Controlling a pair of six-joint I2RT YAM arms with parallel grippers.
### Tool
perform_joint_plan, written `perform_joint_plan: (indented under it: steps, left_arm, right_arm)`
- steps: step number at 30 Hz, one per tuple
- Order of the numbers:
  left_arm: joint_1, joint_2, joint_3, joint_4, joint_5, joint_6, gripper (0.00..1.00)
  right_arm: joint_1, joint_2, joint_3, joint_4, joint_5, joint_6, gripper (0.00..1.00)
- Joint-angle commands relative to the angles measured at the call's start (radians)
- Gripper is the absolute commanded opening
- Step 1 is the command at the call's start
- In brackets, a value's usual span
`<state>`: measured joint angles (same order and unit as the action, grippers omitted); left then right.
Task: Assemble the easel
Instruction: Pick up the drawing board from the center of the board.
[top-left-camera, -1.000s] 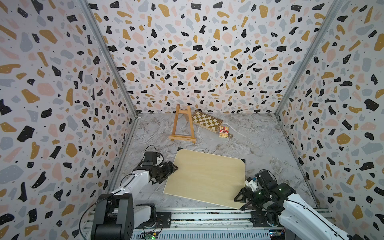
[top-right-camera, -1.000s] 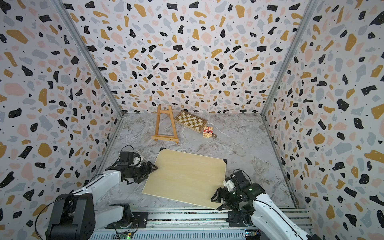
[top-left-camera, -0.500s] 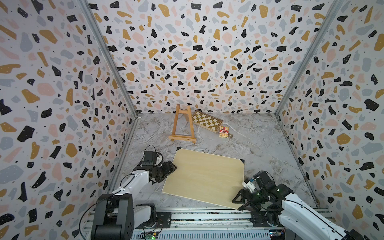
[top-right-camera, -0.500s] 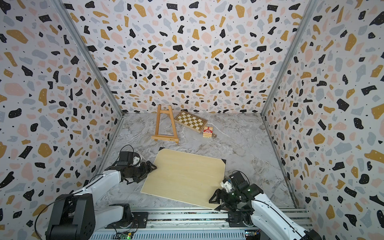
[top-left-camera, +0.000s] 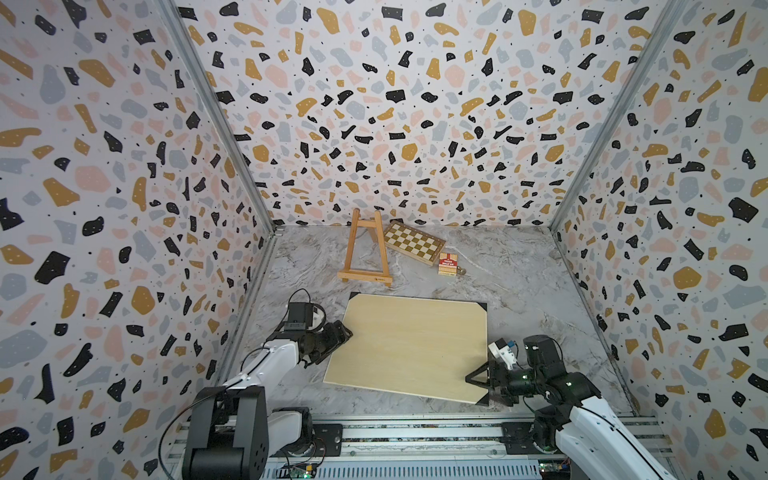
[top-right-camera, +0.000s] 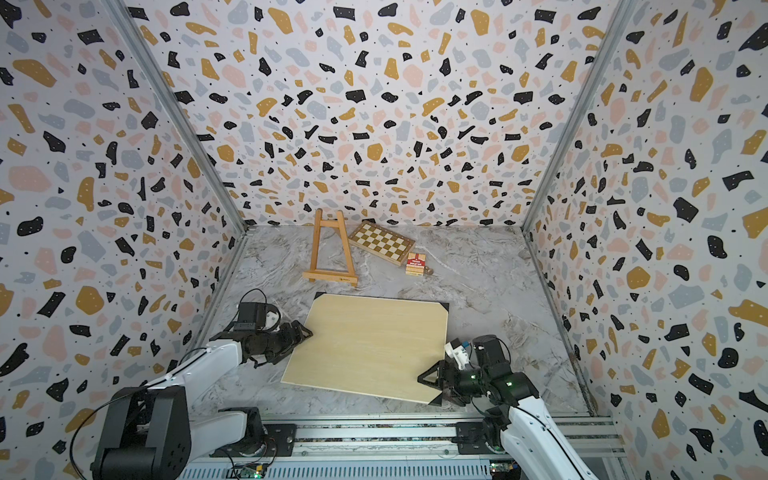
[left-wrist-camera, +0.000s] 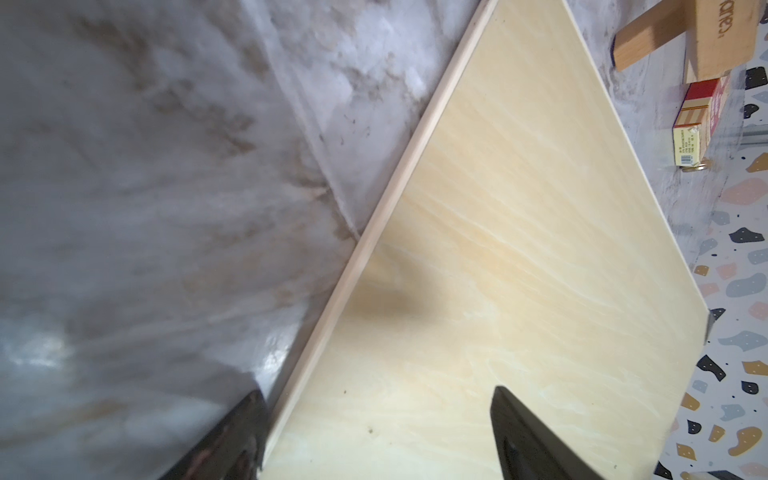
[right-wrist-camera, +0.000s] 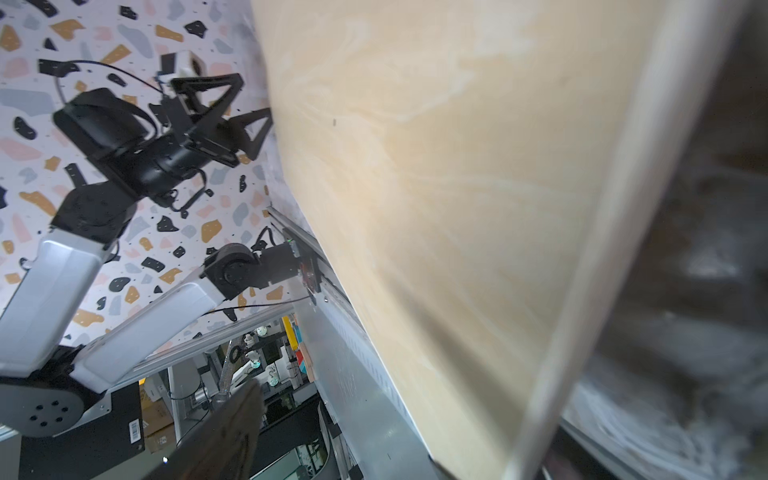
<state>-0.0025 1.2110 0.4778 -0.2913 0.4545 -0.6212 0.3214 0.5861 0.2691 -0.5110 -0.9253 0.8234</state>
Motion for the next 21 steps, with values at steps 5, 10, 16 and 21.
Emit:
perform_joint_plan:
  steps: [5,10,16,21]
  left_arm:
    - [-0.019,0.027,-0.035,-0.173,0.056,-0.023,0.84]
    - [-0.019,0.024,-0.028,-0.168,0.062,-0.024,0.84]
    - [-0.019,0.015,-0.033,-0.161,0.079,-0.027,0.83]
    - [-0.019,-0.017,-0.039,-0.159,0.076,-0.037,0.83]
  right_arm:
    - [-0.01,0.117,0.181,0.078,0.046,-0.128,0.72]
    - [-0.008,0.128,0.15,0.267,0.028,-0.059,0.59]
    - [0.025,0.161,0.152,0.305,-0.005,-0.107,0.45]
    - [0.023,0.116,0.193,0.234,0.037,-0.154,0.2]
